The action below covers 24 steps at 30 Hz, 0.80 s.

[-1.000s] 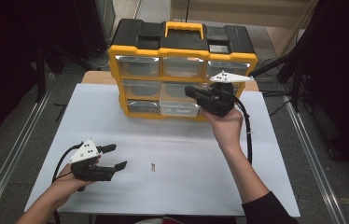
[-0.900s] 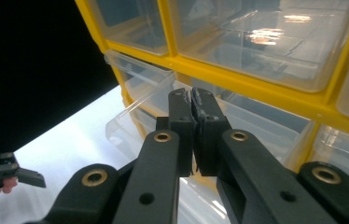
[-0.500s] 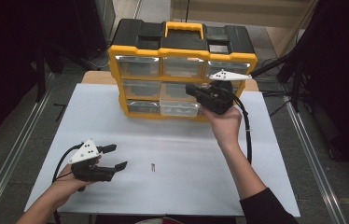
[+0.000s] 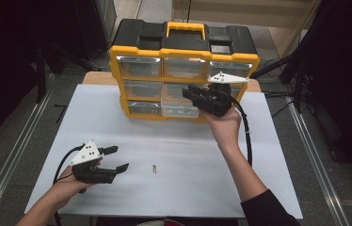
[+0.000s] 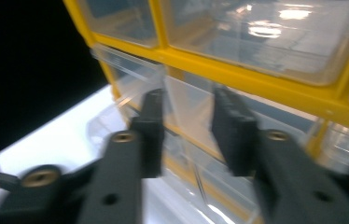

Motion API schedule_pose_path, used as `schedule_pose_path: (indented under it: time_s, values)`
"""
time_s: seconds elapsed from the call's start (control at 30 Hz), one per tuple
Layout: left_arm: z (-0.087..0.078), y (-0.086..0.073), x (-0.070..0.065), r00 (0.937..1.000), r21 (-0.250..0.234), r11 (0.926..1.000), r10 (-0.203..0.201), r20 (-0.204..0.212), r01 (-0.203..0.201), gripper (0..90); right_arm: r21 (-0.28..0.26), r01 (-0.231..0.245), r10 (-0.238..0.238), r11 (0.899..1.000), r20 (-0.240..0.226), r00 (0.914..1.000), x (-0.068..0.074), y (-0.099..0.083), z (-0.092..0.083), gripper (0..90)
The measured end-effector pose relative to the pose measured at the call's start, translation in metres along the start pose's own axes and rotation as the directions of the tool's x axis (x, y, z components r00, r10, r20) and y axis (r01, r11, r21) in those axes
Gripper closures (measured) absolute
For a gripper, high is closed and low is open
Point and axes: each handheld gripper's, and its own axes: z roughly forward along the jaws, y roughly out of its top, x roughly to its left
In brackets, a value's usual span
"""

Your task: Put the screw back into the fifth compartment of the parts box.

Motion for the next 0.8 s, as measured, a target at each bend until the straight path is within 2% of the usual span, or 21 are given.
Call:
schedule_pose_path:
  time_s: [0.13,0.27,0.4,0.57,0.67,0.73,0.8]
  values:
    - [0.000,0.000,0.000,1.0000,0.000,1.0000,-0.001,-0.001,0.001,25.7,-0.008,-0.037,0.036,0.999,-0.061,0.9975,-0.003,0.001,-0.003,45.0]
    - [0.000,0.000,0.000,1.0000,-0.001,1.0000,0.001,0.000,-0.001,25.7,-0.006,0.018,-0.018,1.000,-0.060,0.9980,0.000,0.001,-0.007,37.8]
    - [0.000,0.000,0.000,1.0000,0.001,1.0000,0.002,0.000,-0.002,25.7,-0.034,0.039,-0.041,0.999,-0.085,0.9955,0.002,0.002,-0.011,31.8]
    - [-0.001,0.000,0.001,0.9999,-0.003,1.0000,-0.006,-0.009,0.006,25.7,-0.026,0.074,-0.076,0.997,-0.102,0.9918,0.010,0.002,-0.015,29.9]
    - [-0.002,0.000,0.001,0.9999,-0.002,1.0000,-0.004,-0.009,0.004,25.7,-0.048,0.080,-0.085,0.996,-0.108,0.9906,0.013,0.001,-0.019,29.9]
    - [-0.001,0.000,0.000,1.0000,-0.002,1.0000,-0.002,-0.009,0.002,25.7,-0.057,0.065,-0.072,0.996,-0.130,0.9889,0.015,0.000,-0.021,29.9]
    - [-0.001,0.000,0.000,1.0000,-0.002,1.0000,0.001,-0.009,-0.001,25.7,-0.064,0.078,-0.087,0.995,-0.145,0.9856,0.018,-0.003,-0.023,29.9]
